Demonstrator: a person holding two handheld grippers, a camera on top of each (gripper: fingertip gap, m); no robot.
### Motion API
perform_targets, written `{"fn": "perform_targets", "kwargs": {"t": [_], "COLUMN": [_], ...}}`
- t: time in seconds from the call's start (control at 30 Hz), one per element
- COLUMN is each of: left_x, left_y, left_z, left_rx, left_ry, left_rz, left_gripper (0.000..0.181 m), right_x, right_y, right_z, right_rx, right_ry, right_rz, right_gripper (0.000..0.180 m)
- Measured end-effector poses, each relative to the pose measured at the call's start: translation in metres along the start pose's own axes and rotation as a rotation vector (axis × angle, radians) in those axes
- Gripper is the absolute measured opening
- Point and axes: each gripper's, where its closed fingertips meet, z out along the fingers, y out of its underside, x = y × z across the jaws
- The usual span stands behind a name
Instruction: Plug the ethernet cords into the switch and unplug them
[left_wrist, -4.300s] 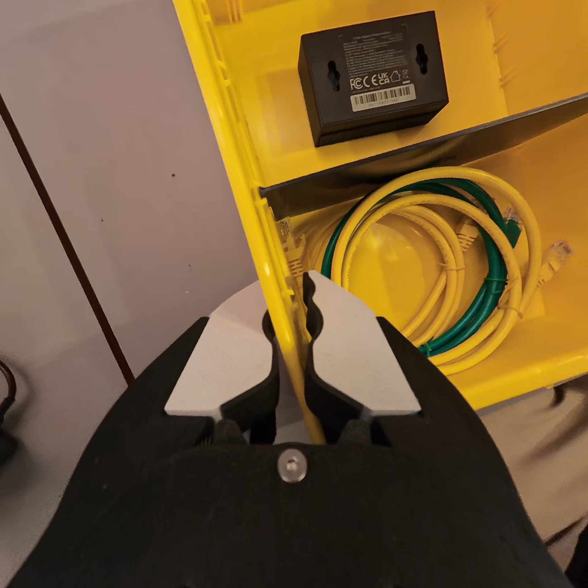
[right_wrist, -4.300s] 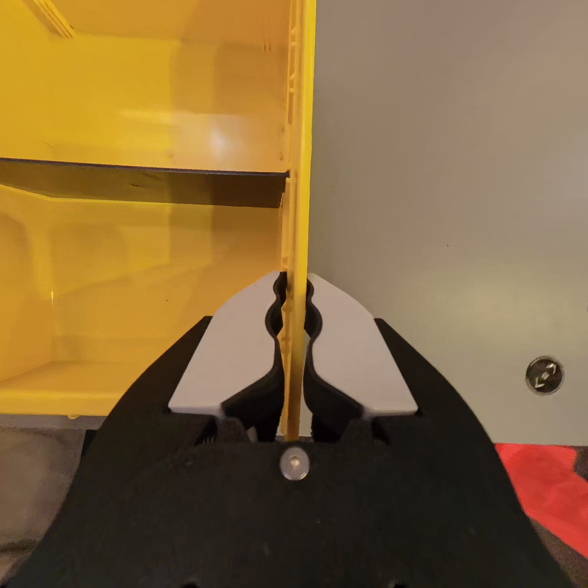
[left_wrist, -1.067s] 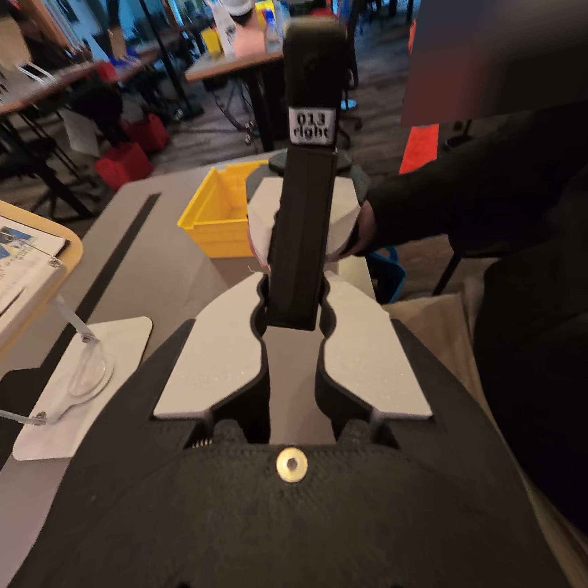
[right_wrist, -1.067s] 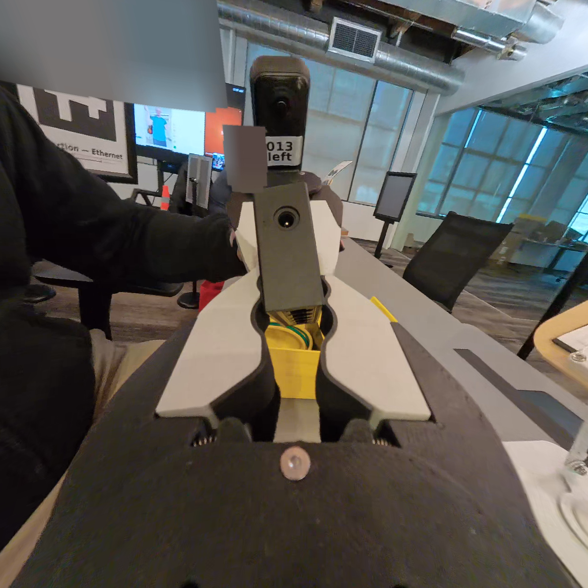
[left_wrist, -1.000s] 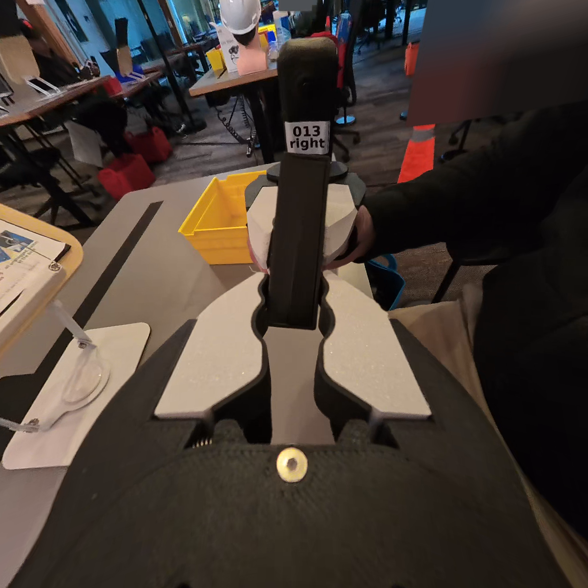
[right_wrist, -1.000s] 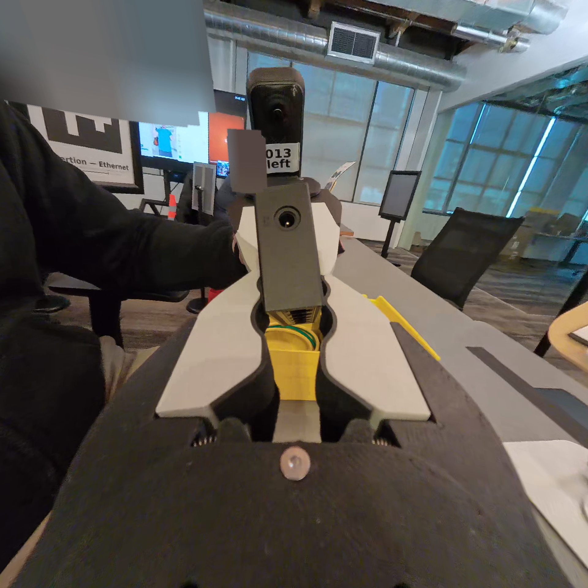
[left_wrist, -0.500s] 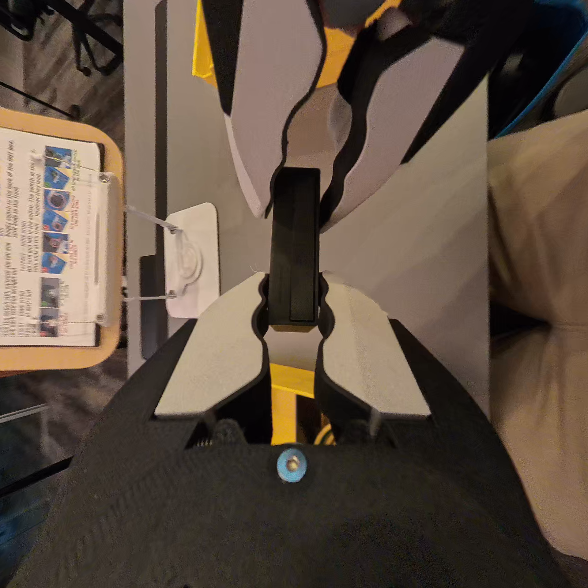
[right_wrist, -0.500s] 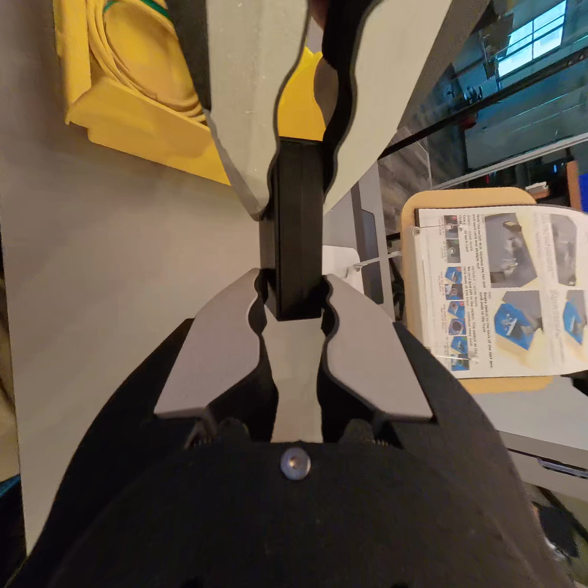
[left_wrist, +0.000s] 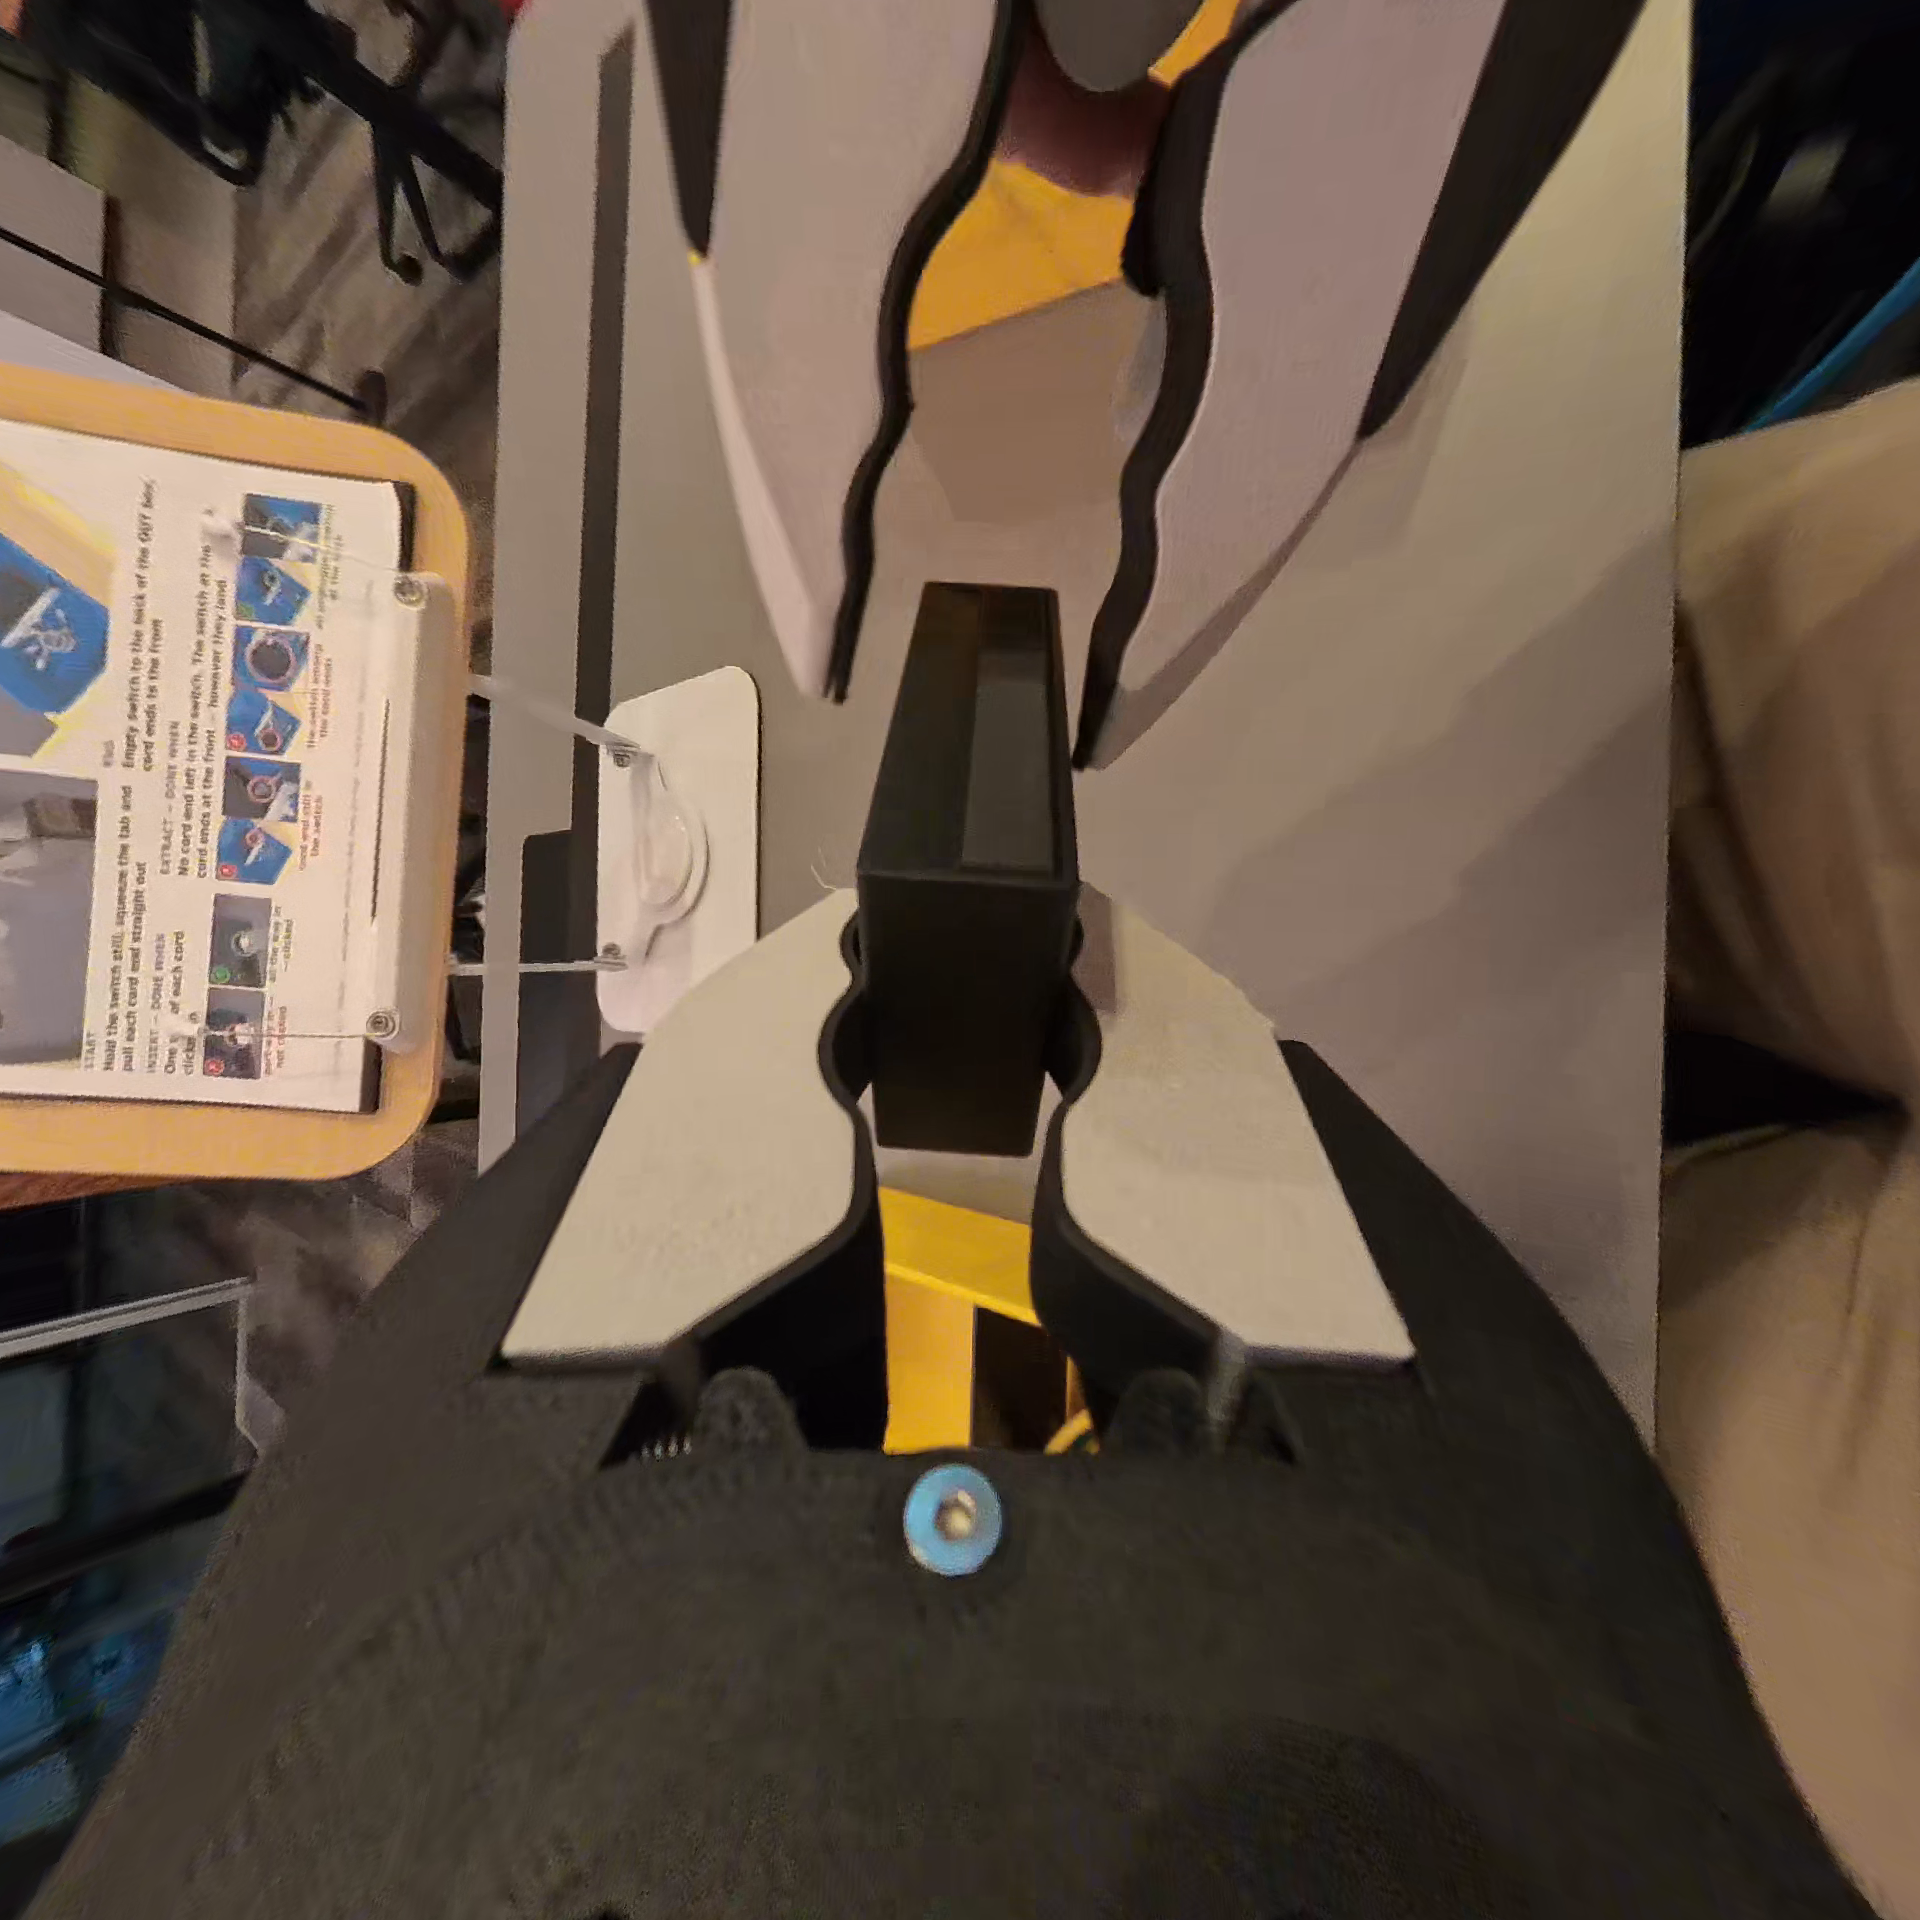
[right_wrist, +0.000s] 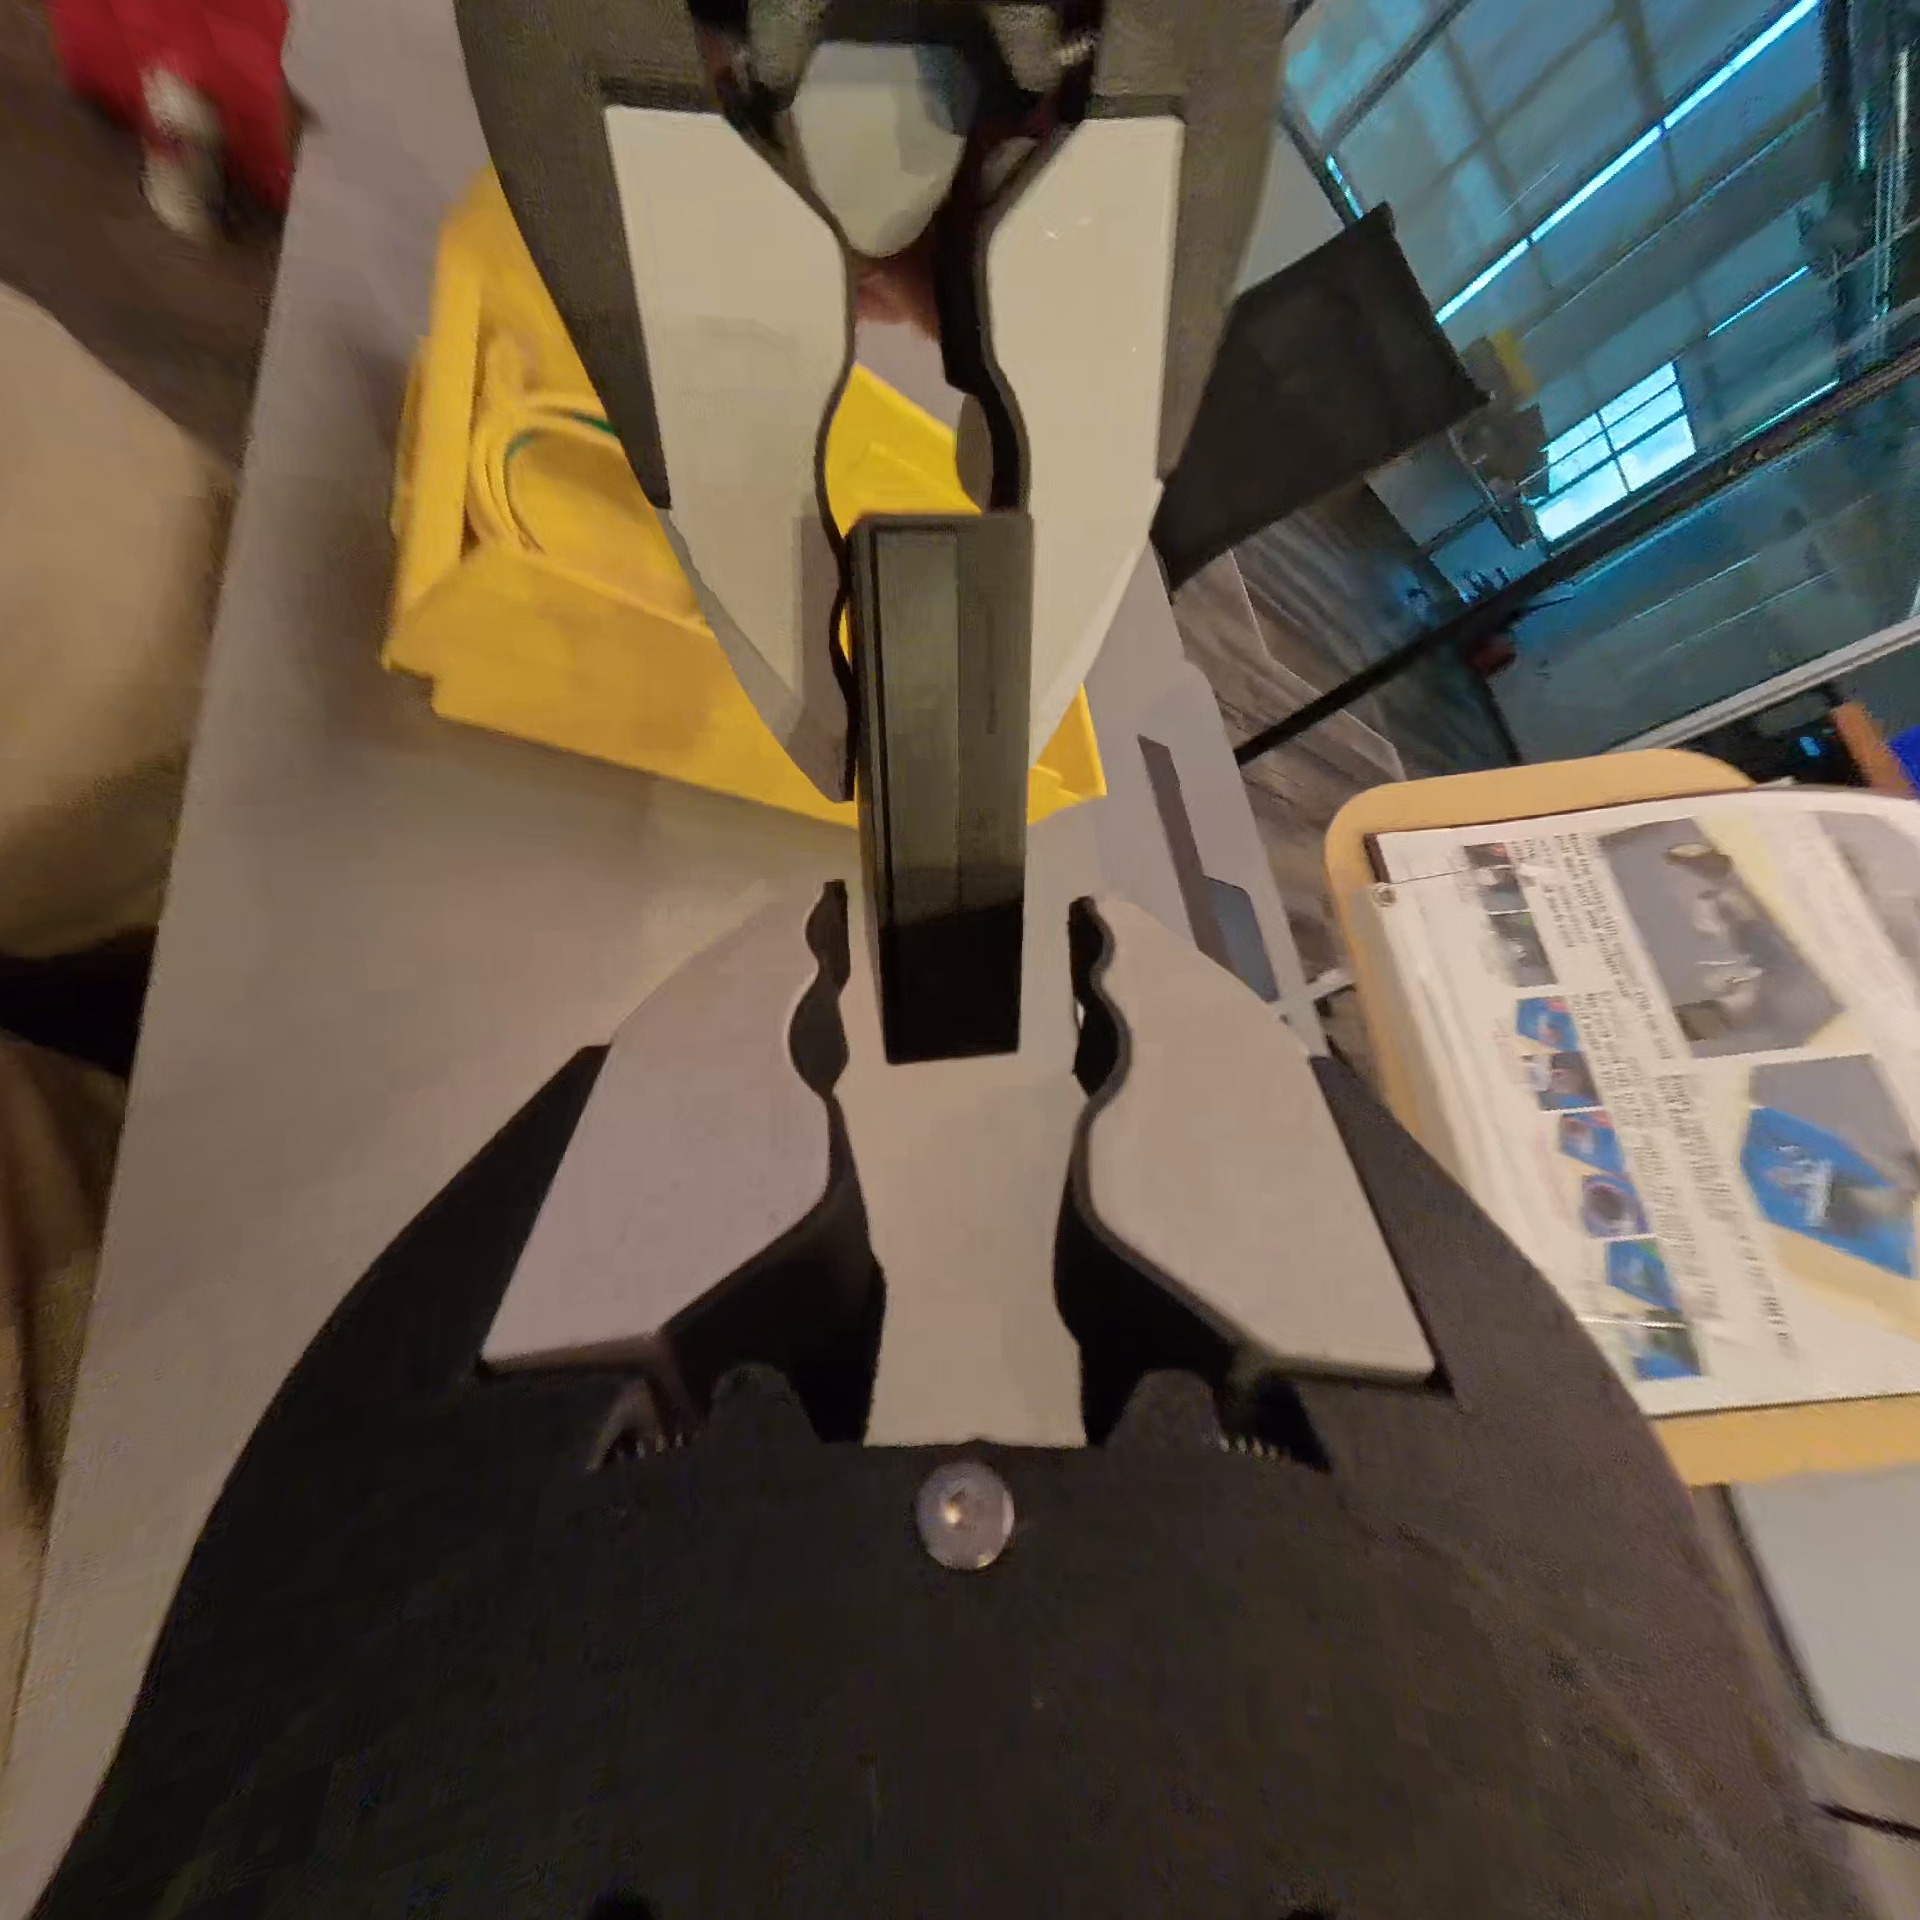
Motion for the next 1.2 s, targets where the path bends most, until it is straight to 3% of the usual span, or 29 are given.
{"fn": "perform_targets", "kwargs": {"t": [0.07,0.17,0.27,0.37,0.5,0.7,0.83,0.97,1.1,1.2], "left_x": [0.003,-0.001,-0.002,-0.008,0.003,0.014,0.013,0.01,0.009,0.012], "left_y": [-0.009,-0.01,-0.013,-0.011,-0.025,-0.044,-0.033,-0.01,0.001,0.005], "left_z": [-0.001,-0.001,-0.004,-0.01,-0.009,-0.003,0.003,0.014,0.019,0.022], "left_rx": [0.015,-0.049,-0.048,0.024,0.269,0.454,0.385,0.192,0.098,0.049], "left_ry": [0.012,-0.042,-0.079,-0.071,0.073,0.145,0.13,0.061,0.042,0.019], "left_rz": [-0.012,0.055,0.091,0.028,-0.123,-0.206,-0.187,-0.105,-0.058,0.012], "left_gripper": [0.029,0.029,0.035,0.045,0.049,0.032,0.029,0.029,0.029,0.029], "right_x": [-0.003,-0.002,0.002,0.003,0.007,-0.002,-0.003,0.003,-0.003,-0.01], "right_y": [-0.003,0.003,0.002,-0.016,-0.038,-0.059,-0.054,-0.047,-0.023,-0.022], "right_z": [0.002,0.008,0.005,-0.004,-0.018,-0.02,-0.015,-0.019,-0.013,-0.006], "right_rx": [-0.063,-0.183,-0.172,0.029,0.349,0.592,0.537,0.398,0.07,-0.017], "right_ry": [0.007,0.045,0.066,0.034,-0.029,-0.122,-0.12,-0.066,-0.01,0.012], "right_rz": [-0.066,-0.125,-0.119,0.002,0.194,0.332,0.325,0.238,0.027,-0.041], "right_gripper": [0.044,0.029,0.028,0.027,0.028,0.027,0.032,0.054,0.051,0.047]}}
